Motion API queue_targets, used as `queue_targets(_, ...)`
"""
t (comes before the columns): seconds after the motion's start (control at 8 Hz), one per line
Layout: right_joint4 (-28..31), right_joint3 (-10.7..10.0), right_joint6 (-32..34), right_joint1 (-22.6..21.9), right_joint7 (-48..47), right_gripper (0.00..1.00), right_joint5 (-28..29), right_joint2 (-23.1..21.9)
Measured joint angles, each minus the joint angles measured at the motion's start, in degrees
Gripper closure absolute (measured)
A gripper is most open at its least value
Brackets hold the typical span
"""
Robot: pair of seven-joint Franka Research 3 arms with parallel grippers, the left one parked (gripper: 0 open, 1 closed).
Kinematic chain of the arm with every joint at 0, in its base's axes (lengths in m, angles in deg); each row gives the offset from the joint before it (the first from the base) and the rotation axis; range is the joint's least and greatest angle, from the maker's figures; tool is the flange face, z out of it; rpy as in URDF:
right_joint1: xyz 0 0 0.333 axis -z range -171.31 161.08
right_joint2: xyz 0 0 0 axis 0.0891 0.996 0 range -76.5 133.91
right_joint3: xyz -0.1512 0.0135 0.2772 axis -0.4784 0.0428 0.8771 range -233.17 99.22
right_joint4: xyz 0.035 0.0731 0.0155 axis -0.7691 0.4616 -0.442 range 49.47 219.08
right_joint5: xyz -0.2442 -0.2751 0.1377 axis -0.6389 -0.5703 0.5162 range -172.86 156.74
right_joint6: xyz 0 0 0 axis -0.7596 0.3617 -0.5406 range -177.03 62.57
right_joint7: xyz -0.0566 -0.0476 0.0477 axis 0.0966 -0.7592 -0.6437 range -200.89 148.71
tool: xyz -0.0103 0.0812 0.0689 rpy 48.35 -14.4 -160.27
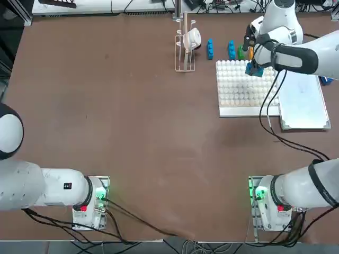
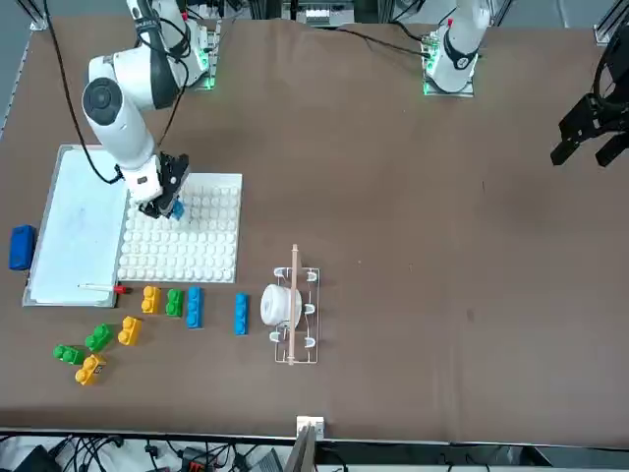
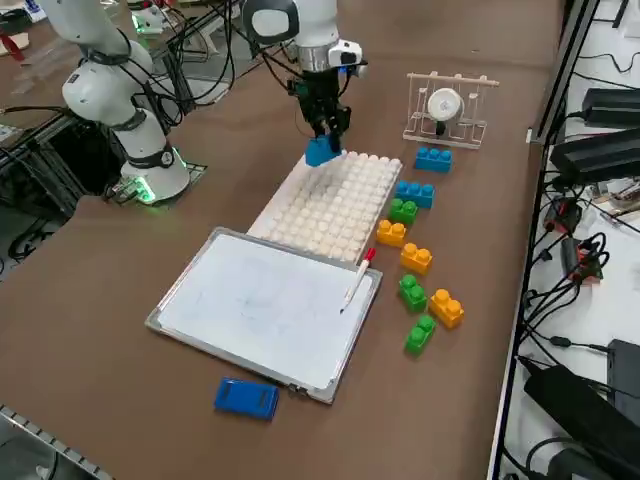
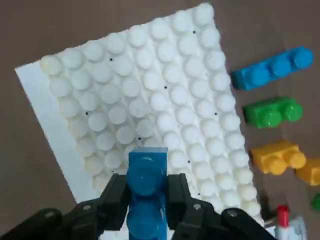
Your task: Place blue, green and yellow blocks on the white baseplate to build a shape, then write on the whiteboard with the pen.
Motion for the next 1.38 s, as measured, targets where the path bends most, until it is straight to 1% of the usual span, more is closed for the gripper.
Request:
queue_targets(0.12, 0.0, 0.0, 0.0, 0.6, 4.6, 0.59, 2.6, 0.0)
queue_targets(0.5, 0.2, -0.5, 1.4, 5.2, 20.4, 0.59, 14.6, 0.0)
queue_targets(0.75, 0.3, -0.5, 2.0, 6.5, 30.5, 0.59, 22.8, 0.2)
queue_targets(0.88, 0.6, -0.5, 2.1, 6.9, 35.3, 0.59, 26.0, 0.4)
queue_targets(1.12, 2.7, -0.5, 2.1, 7.1, 40.7, 0.59, 29.5, 0.4)
queue_targets(1.38, 6.3, -0.7, 1.5, 7.7, 43.4, 0.59, 30.8, -0.2)
